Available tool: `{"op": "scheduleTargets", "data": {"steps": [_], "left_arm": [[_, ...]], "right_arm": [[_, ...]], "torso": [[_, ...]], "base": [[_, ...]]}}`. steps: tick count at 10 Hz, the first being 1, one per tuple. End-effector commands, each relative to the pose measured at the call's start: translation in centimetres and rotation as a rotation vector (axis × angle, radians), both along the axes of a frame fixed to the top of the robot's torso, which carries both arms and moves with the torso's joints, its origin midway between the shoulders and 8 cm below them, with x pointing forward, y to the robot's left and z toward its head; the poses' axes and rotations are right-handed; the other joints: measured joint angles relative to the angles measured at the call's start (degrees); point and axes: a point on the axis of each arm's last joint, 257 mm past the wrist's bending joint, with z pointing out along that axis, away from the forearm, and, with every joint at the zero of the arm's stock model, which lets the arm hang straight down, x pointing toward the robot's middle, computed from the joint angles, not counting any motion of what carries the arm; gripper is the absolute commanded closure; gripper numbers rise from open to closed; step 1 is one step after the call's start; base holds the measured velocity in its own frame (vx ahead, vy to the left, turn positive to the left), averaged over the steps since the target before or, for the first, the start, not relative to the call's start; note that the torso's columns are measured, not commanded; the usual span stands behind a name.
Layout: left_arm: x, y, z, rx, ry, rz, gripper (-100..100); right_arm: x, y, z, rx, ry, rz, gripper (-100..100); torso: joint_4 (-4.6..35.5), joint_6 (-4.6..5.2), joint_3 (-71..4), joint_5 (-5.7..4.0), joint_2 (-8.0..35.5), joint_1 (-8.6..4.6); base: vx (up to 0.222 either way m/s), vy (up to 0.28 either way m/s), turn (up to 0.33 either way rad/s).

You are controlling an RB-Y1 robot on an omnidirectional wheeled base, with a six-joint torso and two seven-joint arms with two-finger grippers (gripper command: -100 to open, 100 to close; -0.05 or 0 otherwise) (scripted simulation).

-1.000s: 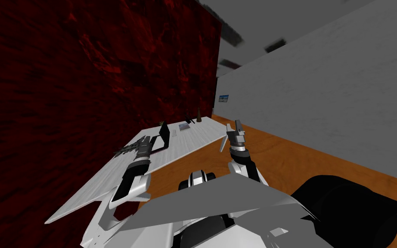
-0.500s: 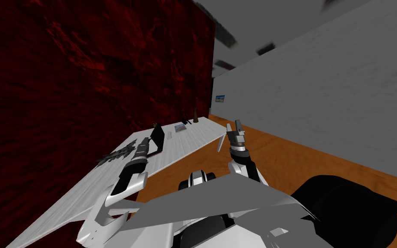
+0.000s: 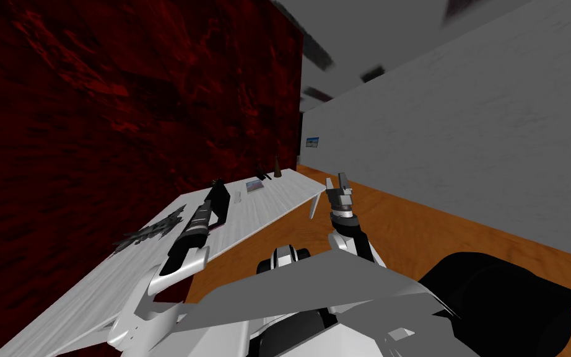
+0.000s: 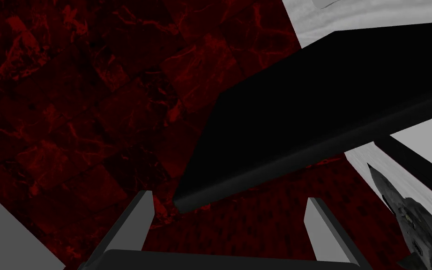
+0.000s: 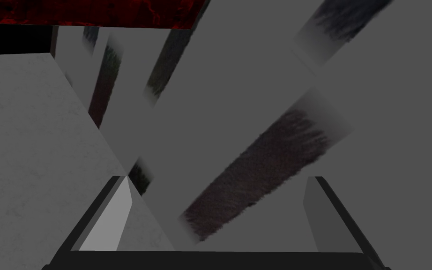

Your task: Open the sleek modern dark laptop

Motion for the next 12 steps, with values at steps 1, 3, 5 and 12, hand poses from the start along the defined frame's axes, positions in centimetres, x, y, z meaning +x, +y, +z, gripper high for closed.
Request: {"op": "scheduleTargets", "data": {"steps": [1, 3, 5, 12], "left_arm": [[-0.1, 0.2, 0.6, 0.002, 0.004, 0.008, -100], [-0.1, 0.1, 0.4, 0.001, 0.003, 0.005, 100], [0.3, -0.5, 0.2, -0.109, -0.037, -0.006, 100], [1.4, -1.9, 0.1, -0.331, -0.124, -0.033, 100]], "right_arm": [[0.0, 0.0, 0.0, 0.0, 0.0, 0.0, 0], [0.0, 0.0, 0.0, 0.0, 0.0, 0.0, 0], [0.0, 0.0, 0.0, 0.0, 0.0, 0.0, 0], [0.0, 0.0, 0.0, 0.0, 0.0, 0.0, 0]], "torso": [[0.0, -0.02, 0.0, 0.01, 0.0, 0.07], [0.0, -0.01, 0.0, 0.02, 0.0, 0.05], [0.1, 0.0, 0.2, 0.23, 0.2, 0.22], [0.0, 0.02, 0.0, 0.05, 0.0, 0.08]], "base": [[0.08, -0.003, -0.047], [0.029, 0.0, -0.001], [-0.022, 0.08, 0.072], [-0.039, 0.091, 0.04]]}}
